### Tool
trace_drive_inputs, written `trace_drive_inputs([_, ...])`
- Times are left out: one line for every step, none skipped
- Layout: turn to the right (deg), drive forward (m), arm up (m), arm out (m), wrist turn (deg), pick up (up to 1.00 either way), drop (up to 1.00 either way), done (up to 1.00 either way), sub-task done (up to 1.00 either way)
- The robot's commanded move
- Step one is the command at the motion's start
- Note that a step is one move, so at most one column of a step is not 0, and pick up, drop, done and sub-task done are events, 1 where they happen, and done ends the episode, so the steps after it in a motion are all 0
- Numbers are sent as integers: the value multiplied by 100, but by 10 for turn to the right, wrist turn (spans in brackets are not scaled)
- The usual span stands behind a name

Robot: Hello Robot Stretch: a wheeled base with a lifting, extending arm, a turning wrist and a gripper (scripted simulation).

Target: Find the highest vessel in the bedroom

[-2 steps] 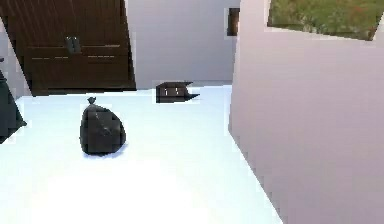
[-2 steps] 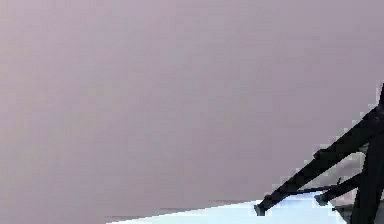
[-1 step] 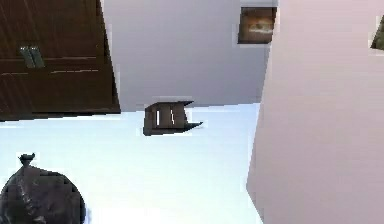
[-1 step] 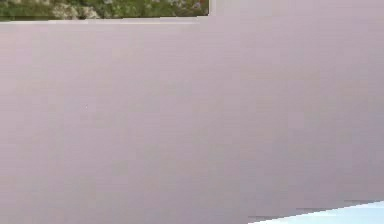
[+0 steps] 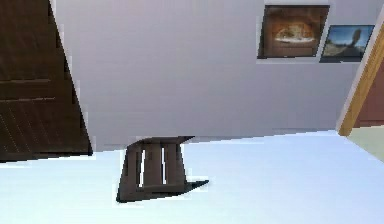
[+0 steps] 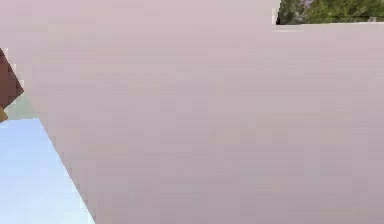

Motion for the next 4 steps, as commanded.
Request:
trace_drive_inputs([30,0,0,0,0,0,0,0,0])
trace_drive_inputs([0,45,0,0,0,0,0,0,0])
trace_drive_inputs([90,0,0,0,0,0,0,0,0])
trace_drive_inputs([0,10,0,0,0,0,0,0,0])
